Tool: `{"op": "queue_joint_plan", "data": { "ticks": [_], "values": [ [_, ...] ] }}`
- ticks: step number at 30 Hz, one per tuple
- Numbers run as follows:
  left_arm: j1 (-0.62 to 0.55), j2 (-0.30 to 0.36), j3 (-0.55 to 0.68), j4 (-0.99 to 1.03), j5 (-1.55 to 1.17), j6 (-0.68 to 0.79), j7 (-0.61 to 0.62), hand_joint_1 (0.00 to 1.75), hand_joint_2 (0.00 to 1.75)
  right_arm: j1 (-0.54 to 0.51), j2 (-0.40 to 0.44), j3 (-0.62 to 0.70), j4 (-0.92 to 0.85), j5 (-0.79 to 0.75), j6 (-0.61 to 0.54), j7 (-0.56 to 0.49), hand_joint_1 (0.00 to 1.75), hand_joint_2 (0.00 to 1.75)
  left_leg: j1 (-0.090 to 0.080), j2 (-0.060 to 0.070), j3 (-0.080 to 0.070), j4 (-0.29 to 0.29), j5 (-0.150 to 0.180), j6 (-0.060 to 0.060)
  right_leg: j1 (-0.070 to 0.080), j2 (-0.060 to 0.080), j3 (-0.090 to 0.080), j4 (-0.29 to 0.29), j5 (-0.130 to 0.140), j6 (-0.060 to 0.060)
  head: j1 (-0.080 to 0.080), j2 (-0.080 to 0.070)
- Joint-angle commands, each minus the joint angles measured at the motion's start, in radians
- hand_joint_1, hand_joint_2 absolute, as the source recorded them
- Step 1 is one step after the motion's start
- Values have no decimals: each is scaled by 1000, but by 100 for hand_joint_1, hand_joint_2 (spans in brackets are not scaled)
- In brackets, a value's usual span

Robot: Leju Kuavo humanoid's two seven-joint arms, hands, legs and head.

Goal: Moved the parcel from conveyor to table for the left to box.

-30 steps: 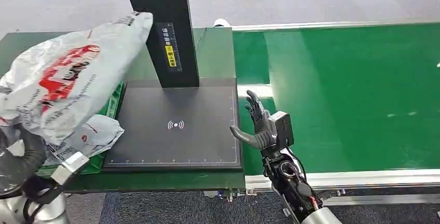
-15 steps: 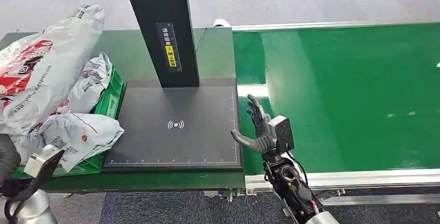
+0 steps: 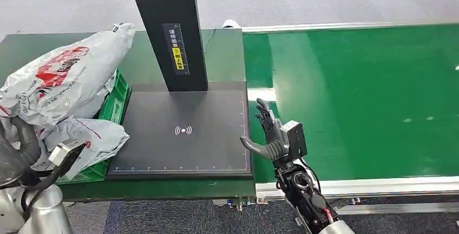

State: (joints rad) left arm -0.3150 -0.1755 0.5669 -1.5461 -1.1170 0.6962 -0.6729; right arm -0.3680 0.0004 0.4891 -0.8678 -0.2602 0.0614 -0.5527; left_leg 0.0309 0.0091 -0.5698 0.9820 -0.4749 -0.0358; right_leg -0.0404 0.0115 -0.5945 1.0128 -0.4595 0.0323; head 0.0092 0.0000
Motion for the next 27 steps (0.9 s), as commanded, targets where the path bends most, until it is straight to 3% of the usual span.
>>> {"op": "queue_joint_plan", "data": {
  "ticks": [1,10,16,17,19,21,23,27],
  "values": [
    [-114,36,86,105,-72,2,-25,175,175,-31,-34,29,-6,-21,-3,1,0,175,0,-1,0,0,0,3,1,-2,1,0,0,-3,0,0],
    [-142,42,128,211,-161,2,-25,175,175,-15,-36,19,-31,-26,-8,-4,0,175,0,-3,2,-1,1,3,1,-3,3,-1,0,-4,0,0],
    [-224,43,249,355,-259,2,-25,175,175,-17,-43,21,-38,-29,-24,-2,0,175,-1,-3,2,-1,1,2,0,-3,2,-1,0,-3,0,0],
    [-207,78,183,390,-245,2,59,175,175,-19,-42,22,-29,-27,-32,-14,0,175,0,-2,3,-2,1,3,1,-2,3,-2,0,-4,0,0],
    [-258,42,302,435,-305,2,-25,175,175,-9,-48,18,-51,-29,-34,-12,0,175,0,-2,3,-2,1,3,1,-3,3,-2,0,-4,0,0],
    [-275,40,333,469,-328,2,-25,175,175,-6,-49,15,-55,-31,-39,-10,0,175,-1,-2,1,-1,1,2,0,-3,1,-1,0,-2,0,0],
    [-284,65,303,547,-369,2,117,175,175,3,-48,6,-60,-32,-41,1,0,175,-1,-2,1,-1,1,2,0,-2,2,-1,0,-2,0,0],
    [-276,94,284,562,-359,2,202,175,175,6,-40,1,-58,-37,-22,8,0,175,0,-2,1,-1,1,2,0,-3,1,-1,0,-3,0,0]
  ]
}}
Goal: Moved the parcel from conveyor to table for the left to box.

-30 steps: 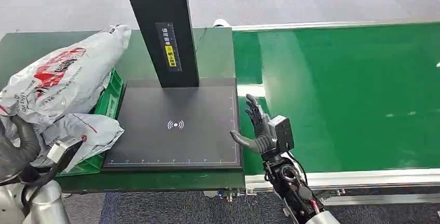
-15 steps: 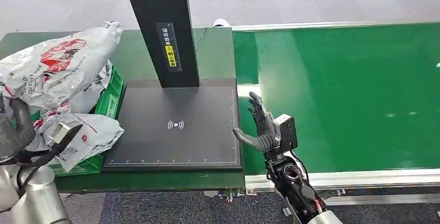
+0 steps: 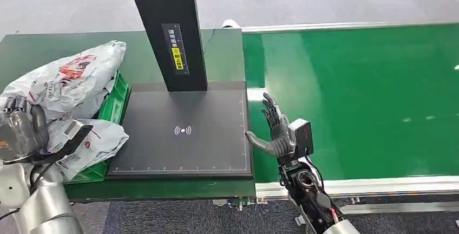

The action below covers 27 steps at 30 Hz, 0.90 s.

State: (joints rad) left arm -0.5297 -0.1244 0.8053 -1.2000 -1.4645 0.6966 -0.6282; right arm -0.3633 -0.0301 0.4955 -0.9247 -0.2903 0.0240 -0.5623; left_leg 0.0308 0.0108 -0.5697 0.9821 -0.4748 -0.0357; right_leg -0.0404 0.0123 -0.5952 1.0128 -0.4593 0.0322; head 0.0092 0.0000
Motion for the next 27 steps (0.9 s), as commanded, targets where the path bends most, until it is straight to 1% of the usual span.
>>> {"op": "queue_joint_plan", "data": {
  "ticks": [1,2,3,4,7,9,10,11,12,13,14,15,17,18,20,22,23,24,25,26,27],
  "values": [
    [-61,50,54,226,-3,2,152,175,175,-2,-7,-6,1,-5,17,18,0,175,0,-5,2,-2,1,3,1,-5,4,-2,0,-4,0,0],
    [-63,51,57,235,-3,2,151,175,175,-3,-5,-6,2,-4,18,18,0,175,0,-1,2,-1,0,2,0,-1,2,-1,0,-3,0,0],
    [-63,51,57,235,-3,2,151,175,175,-3,-5,-6,2,-4,18,18,0,175,0,-1,1,-1,0,1,0,-1,1,0,0,-2,0,0],
    [-61,55,67,239,6,2,138,175,175,-7,-4,-6,6,-2,20,19,0,175,0,-2,2,-1,0,3,1,-2,3,-1,0,-4,0,0],
    [-64,49,87,244,8,2,126,175,175,-10,0,-8,15,1,20,20,0,175,0,-2,2,-1,0,3,1,-2,3,-1,0,-3,0,0],
    [-71,43,120,259,26,2,95,175,175,-13,4,-12,20,4,21,20,0,175,0,-2,2,-1,0,3,1,-2,2,-1,0,-3,0,0],
    [-70,37,141,253,51,2,54,175,175,-15,5,-12,20,5,22,20,0,175,0,-1,1,-1,0,2,0,-2,2,-1,0,-3,0,0],
    [-71,26,174,246,79,2,-2,166,175,-18,7,-11,22,7,24,20,0,175,0,-2,2,-1,0,3,1,-2,3,-1,0,-4,0,0],
    [-71,26,174,246,79,2,-2,166,175,-18,7,-11,22,7,24,20,0,175,0,-1,1,-1,0,2,0,-1,2,-1,0,-3,0,0],
    [-62,7,181,208,144,2,-70,115,175,-24,8,-10,25,8,26,21,0,175,0,-1,2,-1,0,3,1,-2,3,-1,0,-4,0,0],
    [-29,3,125,165,196,2,-70,9,175,-28,11,-10,31,8,26,22,0,175,0,-1,1,-1,0,2,1,-2,2,-1,0,-3,0,0],
    [-16,0,102,152,231,2,-70,0,175,-30,11,-9,34,9,26,22,0,175,0,-1,1,-1,0,2,0,-1,1,-1,0,-2,0,0],
    [37,-15,18,78,340,2,-70,0,175,-39,14,-8,48,9,27,21,0,175,0,-1,1,0,0,2,1,-2,1,-1,0,-3,0,0],
    [43,-17,8,71,355,2,-70,0,175,-40,14,-7,50,9,27,20,0,175,0,-1,2,-1,0,3,1,-2,3,-2,0,-4,0,0],
    [81,-30,-62,6,429,2,-70,0,175,-47,13,-6,57,7,32,16,0,175,0,-1,2,-1,0,4,1,-1,3,-2,0,-4,0,0],
    [102,-38,-121,1,517,2,-70,0,175,-48,10,-7,55,6,31,15,0,175,0,-1,0,0,0,2,1,-2,1,-1,0,-2,0,0],
    [109,-38,-155,-2,559,2,-70,0,175,-48,7,-6,53,5,32,14,0,175,0,-2,1,0,0,4,1,-3,3,-2,0,-4,0,0],
    [109,-38,-155,-2,559,2,-70,0,175,-48,7,-6,53,5,32,14,0,175,0,-3,0,0,0,2,0,-2,1,-1,0,-2,0,0],
    [121,-47,-180,-26,557,2,-70,0,175,-49,6,-5,52,4,37,14,0,175,0,-4,1,-1,0,3,1,-4,3,-1,0,-3,0,0],
    [139,-43,-220,-43,598,2,-70,0,175,-51,6,-2,53,4,41,15,0,175,0,-3,0,0,0,2,0,-3,1,-1,0,-2,0,0],
    [151,-46,-234,-68,604,2,-70,0,175,-53,6,0,55,4,43,16,0,175,0,-3,0,0,0,2,0,-2,1,0,0,-2,0,0]
  ]
}}
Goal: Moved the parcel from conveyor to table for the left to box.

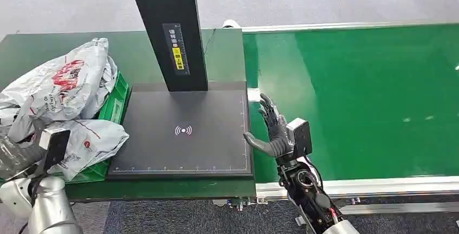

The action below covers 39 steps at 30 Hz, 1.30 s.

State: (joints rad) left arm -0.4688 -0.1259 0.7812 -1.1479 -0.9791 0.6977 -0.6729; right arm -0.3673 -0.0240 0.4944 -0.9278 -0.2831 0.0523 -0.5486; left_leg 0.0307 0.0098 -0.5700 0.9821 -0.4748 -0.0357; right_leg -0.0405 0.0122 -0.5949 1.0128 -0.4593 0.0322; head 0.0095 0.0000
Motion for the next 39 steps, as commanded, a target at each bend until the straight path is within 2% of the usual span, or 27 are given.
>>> {"op": "queue_joint_plan", "data": {
  "ticks": [1,16,20,24,29,31,32,33,34,36,39],
  "values": [
    [106,-49,-229,-144,134,0,-25,0,175,-52,2,2,60,-3,15,2,0,175,0,-2,1,0,0,3,1,-2,2,-1,0,-3,0,0],
    [111,-48,-236,-152,145,0,-25,0,175,-53,2,3,61,-3,15,2,0,175,0,-1,1,0,0,2,1,-1,2,-1,0,-3,0,0],
    [165,-51,-334,-251,293,0,-25,0,175,-65,10,6,71,-4,18,5,0,175,0,0,0,0,0,2,1,0,1,0,0,-2,0,0],
    [188,-45,-417,-216,388,0,-25,0,175,-48,4,-7,45,0,26,12,0,175,1,-2,4,-2,0,5,2,-2,5,-3,0,-6,0,0],
    [262,-14,-612,-234,521,0,-25,0,175,-58,-3,4,61,6,22,8,0,175,0,-4,2,-2,0,3,1,-4,4,-2,0,-3,0,0],
    [282,14,-734,-213,639,0,-25,0,175,-61,-2,2,65,6,13,7,0,175,0,-3,2,-1,0,3,0,-3,3,-2,0,-3,0,0],
    [270,94,-928,-113,777,-60,-25,0,175,-62,-4,0,67,9,6,7,0,175,0,-5,2,-2,1,4,1,-5,5,-3,0,-4,0,0],
    [252,106,-975,-27,873,-200,-25,0,175,-64,-5,-1,68,19,-10,2,0,175,0,-5,1,-1,1,2,1,-5,3,-1,0,-3,0,0],
    [248,105,-997,9,899,-283,-25,0,175,-61,-5,-4,65,21,-13,2,0,175,0,-9,2,-2,2,3,1,-9,5,-3,0,-4,0,0],
    [255,98,-1009,34,939,-369,-25,0,175,-53,-7,-6,52,30,-19,-2,0,175,-1,-8,3,-4,2,3,0,-8,5,-3,0,-4,-1,0],
    [266,91,-1023,31,935,-419,-25,0,175,-39,-2,-15,34,41,-35,-1,0,175,0,-4,3,-2,0,3,0,-3,4,-2,0,-3,0,0]
  ]
}}
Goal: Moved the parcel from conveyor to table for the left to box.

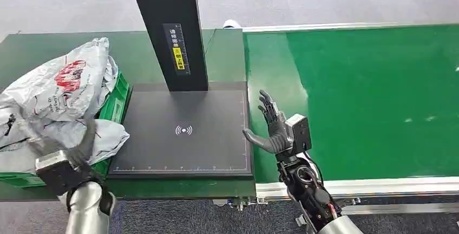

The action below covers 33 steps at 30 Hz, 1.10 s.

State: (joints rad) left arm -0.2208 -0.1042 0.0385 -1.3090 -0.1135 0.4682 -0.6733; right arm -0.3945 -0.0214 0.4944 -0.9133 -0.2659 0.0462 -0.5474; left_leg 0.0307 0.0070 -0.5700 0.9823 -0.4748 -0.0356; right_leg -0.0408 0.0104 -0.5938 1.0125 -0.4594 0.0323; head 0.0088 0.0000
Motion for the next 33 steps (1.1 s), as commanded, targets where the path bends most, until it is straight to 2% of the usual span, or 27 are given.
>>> {"op": "queue_joint_plan", "data": {
  "ticks": [1,8,14,16,33],
  "values": [
    [16,64,-283,203,83,-220,-25,0,175,-14,1,-15,21,28,-31,-2,0,175,0,0,4,-3,0,3,1,-1,4,-3,1,-4,0,0],
    [41,80,-313,210,59,-347,6,0,175,-25,5,-11,45,37,-21,0,0,175,0,1,4,-2,0,3,1,0,3,-2,0,-4,0,0],
    [46,44,-299,220,47,-377,36,0,175,-13,1,-17,36,66,11,-16,0,175,0,1,2,-1,0,2,0,0,1,-1,0,-3,0,0],
    [51,39,-286,203,75,-429,57,0,175,-20,5,-17,43,75,16,-14,0,175,0,1,1,-1,0,2,1,0,1,-1,0,-3,0,0],
    [56,41,-272,231,28,-470,80,0,175,-1,0,-27,45,89,0,-13,0,175,0,1,3,-2,0,3,1,-1,3,-2,0,-4,0,0]
  ]
}}
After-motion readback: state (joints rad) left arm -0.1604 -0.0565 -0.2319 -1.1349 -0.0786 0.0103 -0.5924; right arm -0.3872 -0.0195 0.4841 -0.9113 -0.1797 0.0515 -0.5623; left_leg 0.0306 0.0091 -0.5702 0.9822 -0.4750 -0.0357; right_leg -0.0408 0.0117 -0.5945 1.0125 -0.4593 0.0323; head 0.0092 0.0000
